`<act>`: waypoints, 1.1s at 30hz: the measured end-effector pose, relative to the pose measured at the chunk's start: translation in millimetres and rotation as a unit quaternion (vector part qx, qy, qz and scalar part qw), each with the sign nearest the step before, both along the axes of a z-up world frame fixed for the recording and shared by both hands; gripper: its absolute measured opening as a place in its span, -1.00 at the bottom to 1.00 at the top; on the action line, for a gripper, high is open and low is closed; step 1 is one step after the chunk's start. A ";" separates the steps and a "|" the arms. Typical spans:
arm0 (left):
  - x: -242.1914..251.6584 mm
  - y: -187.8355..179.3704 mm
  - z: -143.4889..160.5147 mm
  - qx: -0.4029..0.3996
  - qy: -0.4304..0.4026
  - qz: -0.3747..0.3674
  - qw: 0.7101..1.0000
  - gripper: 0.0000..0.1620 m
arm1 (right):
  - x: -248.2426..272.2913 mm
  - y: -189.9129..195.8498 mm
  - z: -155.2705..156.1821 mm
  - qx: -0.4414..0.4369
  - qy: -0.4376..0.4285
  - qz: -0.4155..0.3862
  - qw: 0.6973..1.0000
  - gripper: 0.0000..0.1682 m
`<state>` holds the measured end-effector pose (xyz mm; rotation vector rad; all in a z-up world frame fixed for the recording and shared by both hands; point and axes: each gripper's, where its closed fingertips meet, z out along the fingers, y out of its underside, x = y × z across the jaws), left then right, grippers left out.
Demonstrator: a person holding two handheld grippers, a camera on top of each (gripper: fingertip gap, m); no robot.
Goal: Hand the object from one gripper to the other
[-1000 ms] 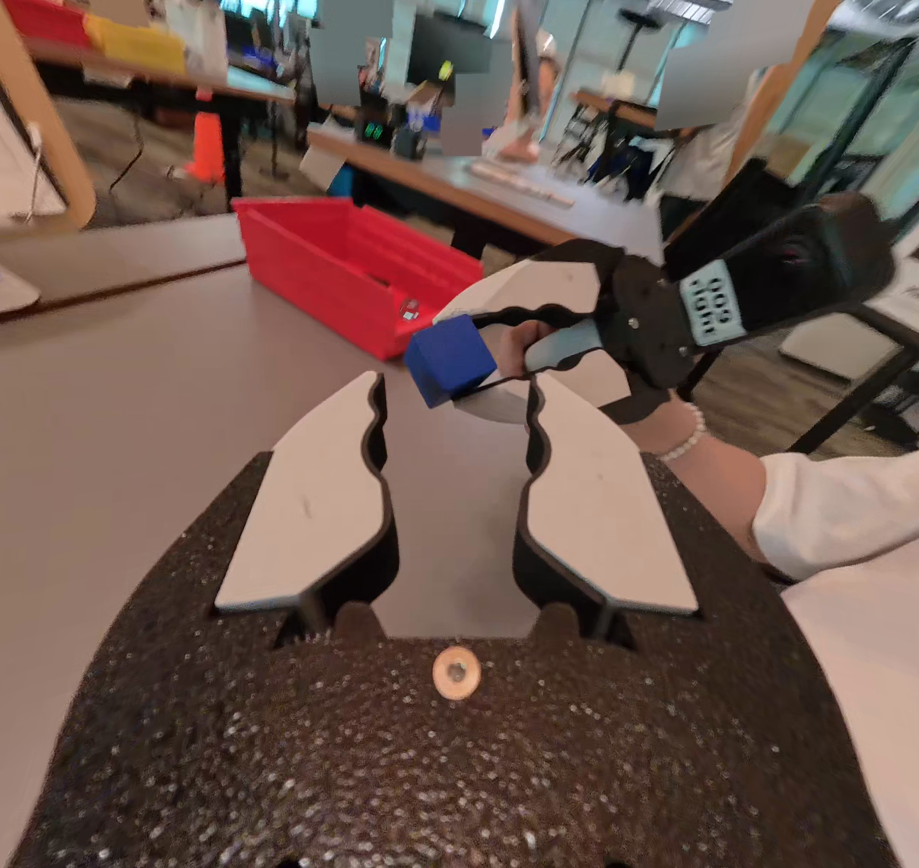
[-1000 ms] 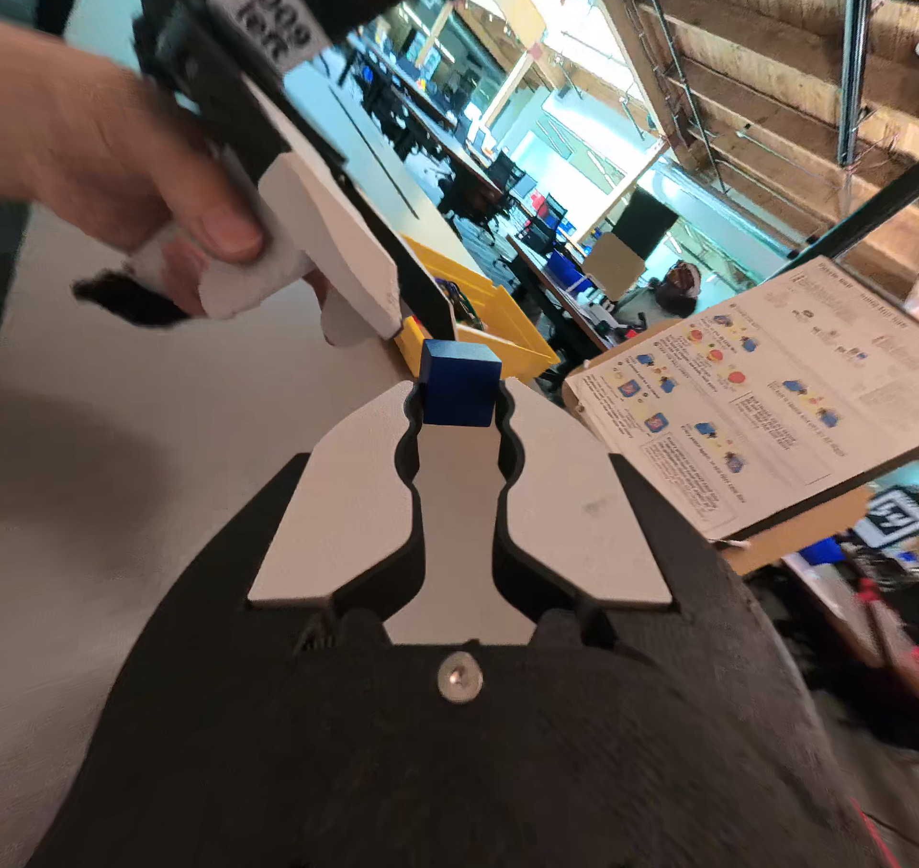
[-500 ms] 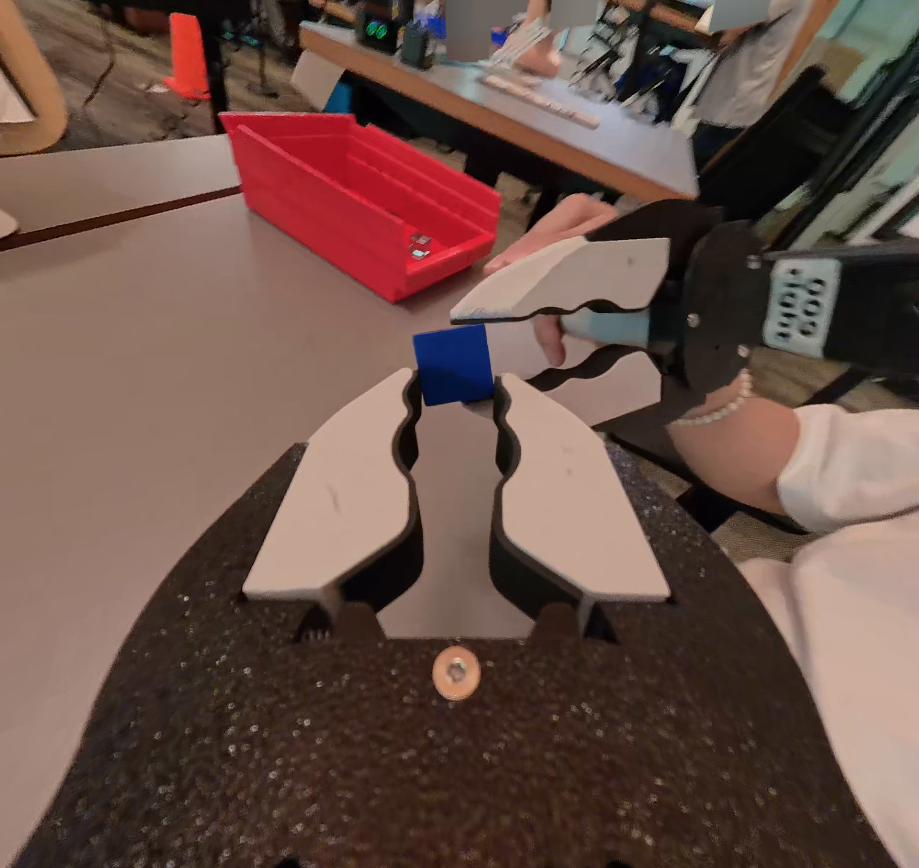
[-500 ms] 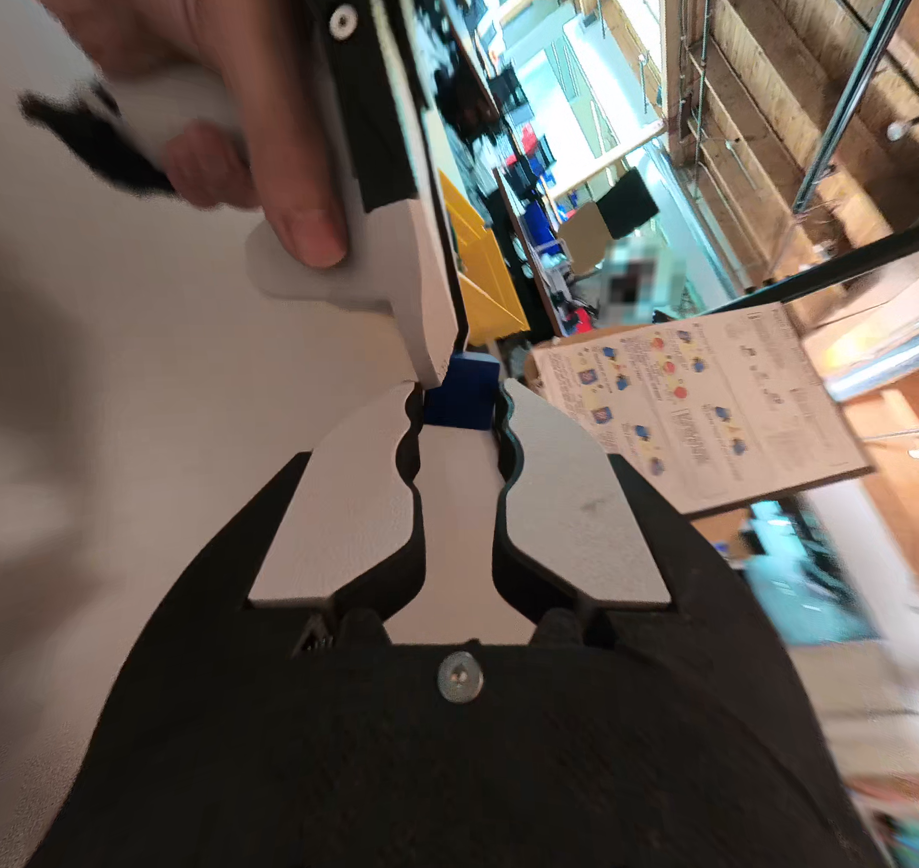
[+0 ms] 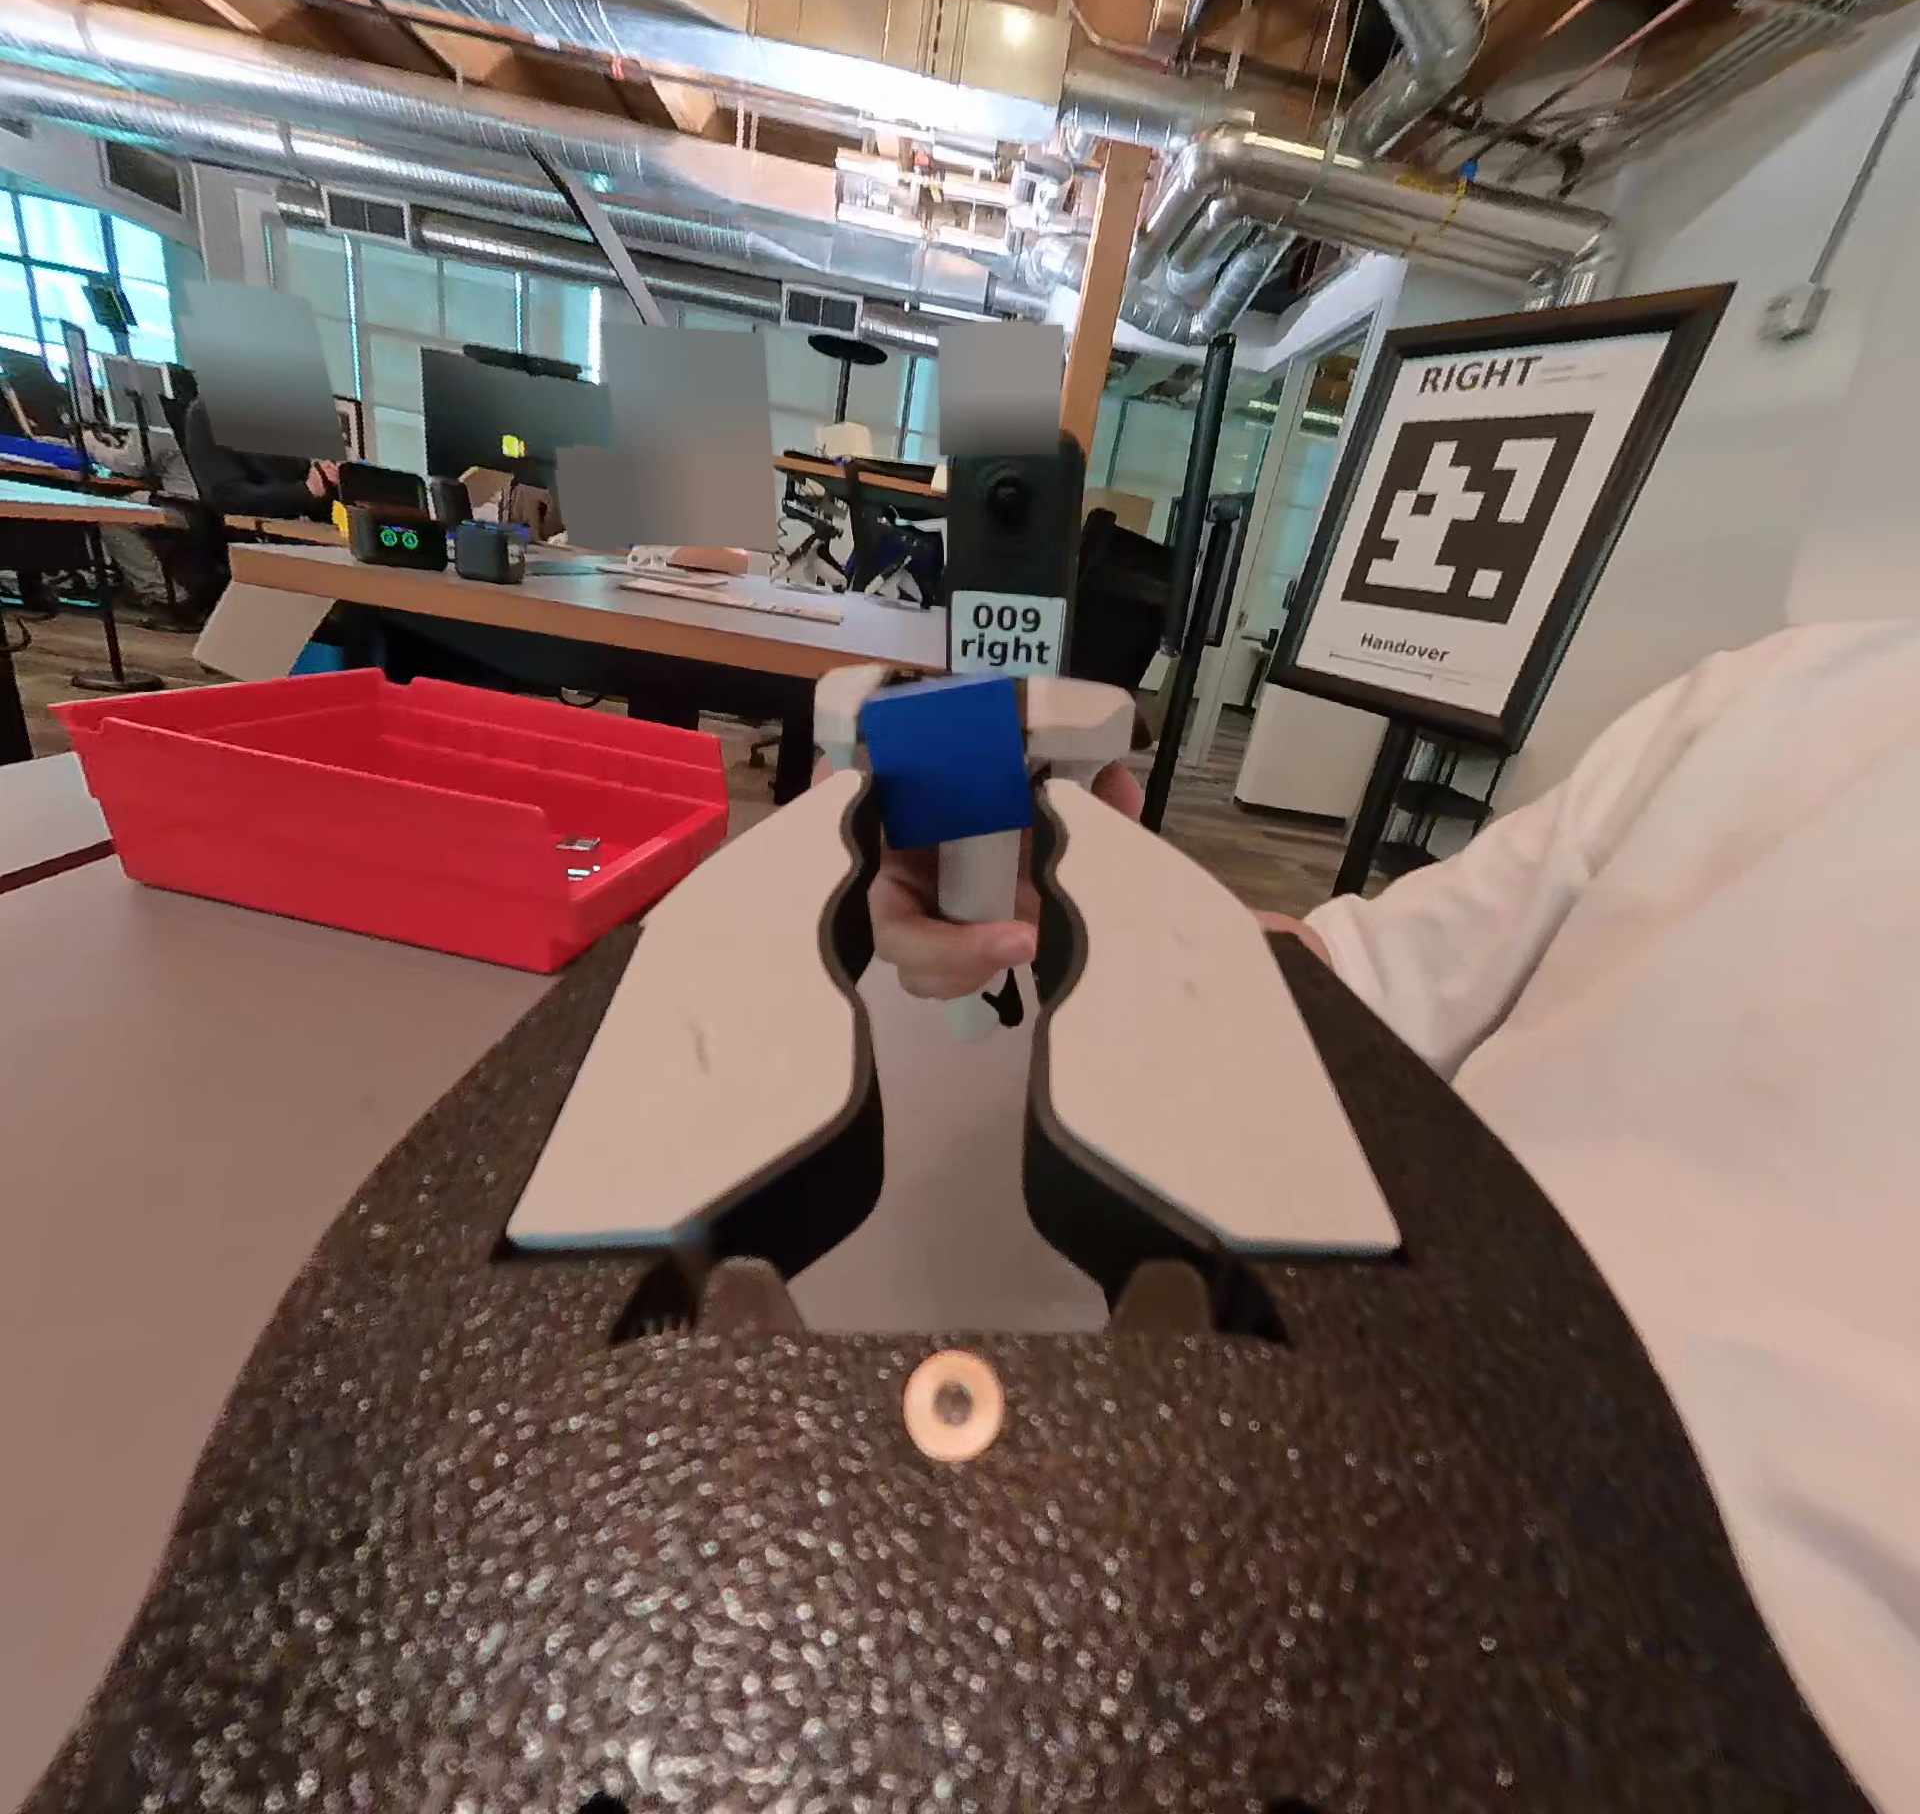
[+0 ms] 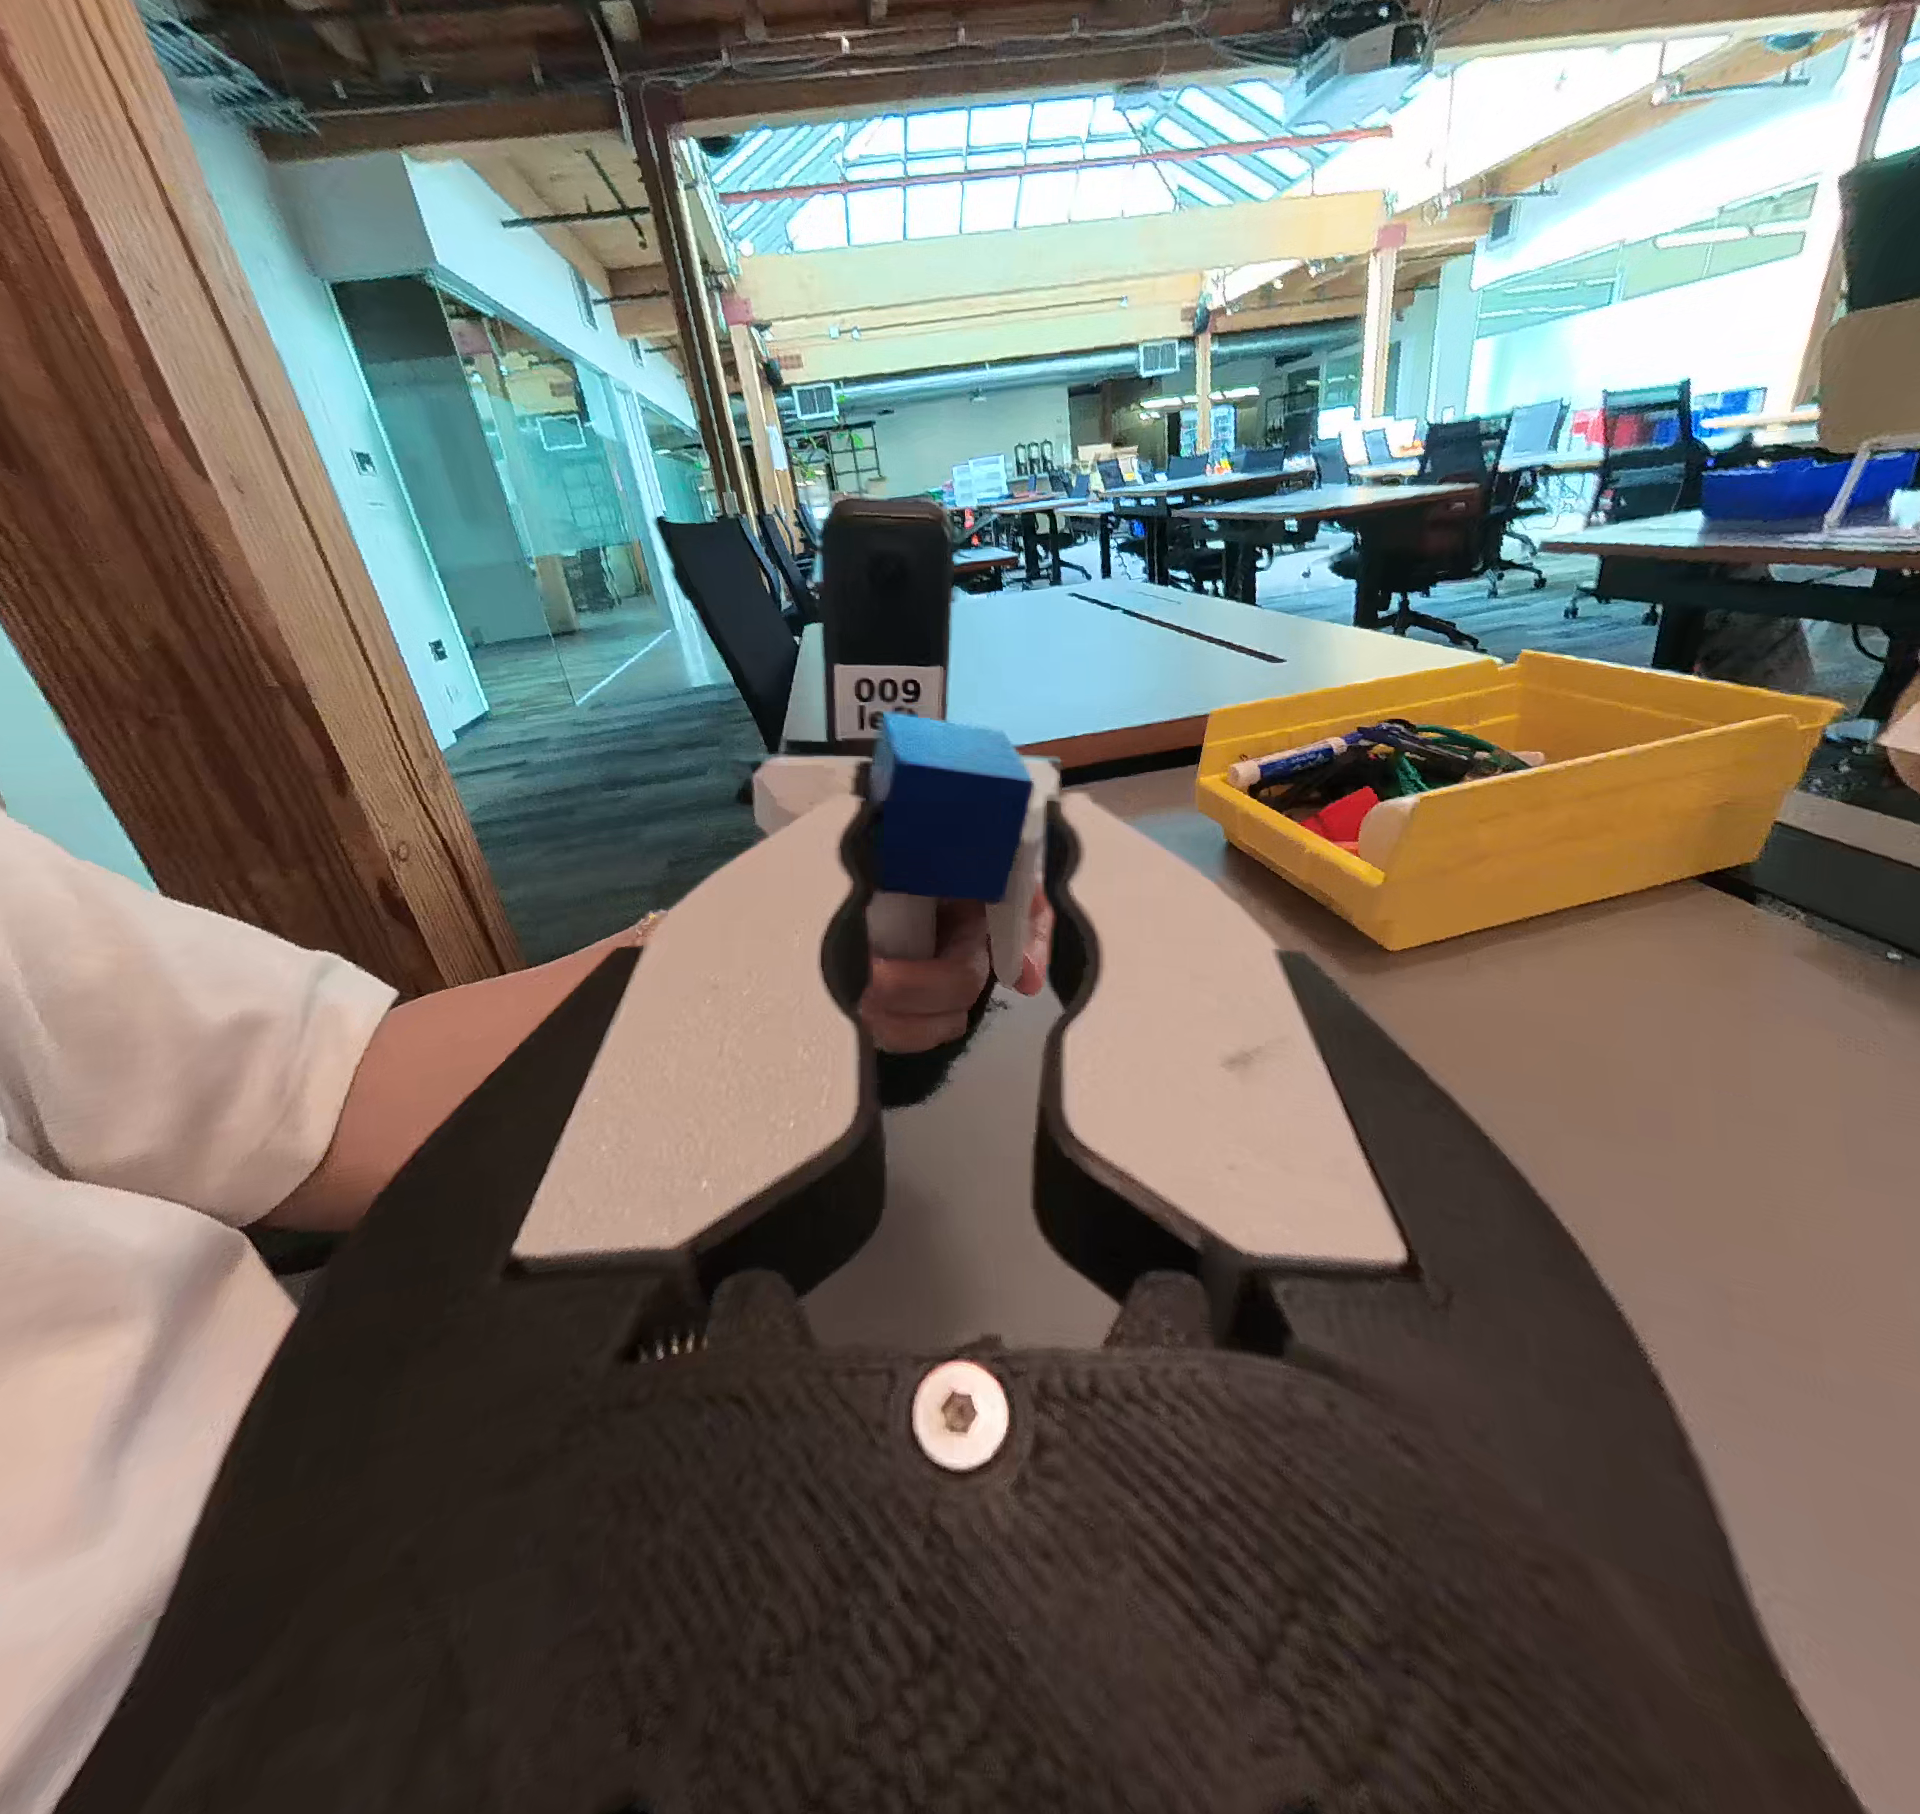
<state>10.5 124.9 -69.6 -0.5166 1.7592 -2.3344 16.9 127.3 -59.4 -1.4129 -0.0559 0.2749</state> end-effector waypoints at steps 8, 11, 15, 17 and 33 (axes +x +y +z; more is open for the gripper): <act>20.6 7.3 -10.7 0.062 0.014 0.102 0.993 -0.62 | 16.5 2.4 -5.1 -0.017 -0.104 -0.089 0.990 -0.69; 32.2 17.8 -5.2 0.067 0.035 0.178 0.981 -0.53 | 35.0 0.6 -8.3 -0.048 -0.221 -0.198 0.954 -0.69; 38.8 14.4 -5.1 0.090 0.080 0.237 0.964 -0.38 | 35.1 6.6 -17.9 -0.090 -0.342 -0.255 0.900 -0.69; 40.7 9.3 -13.7 0.117 0.111 0.255 0.953 -0.39 | 31.8 10.9 -21.2 -0.099 -0.383 -0.269 0.878 -0.69; 14.2 16.0 19.2 0.011 -0.027 0.130 0.991 -0.66 | 15.6 2.2 -1.0 -0.029 0.000 -0.071 0.997 -0.31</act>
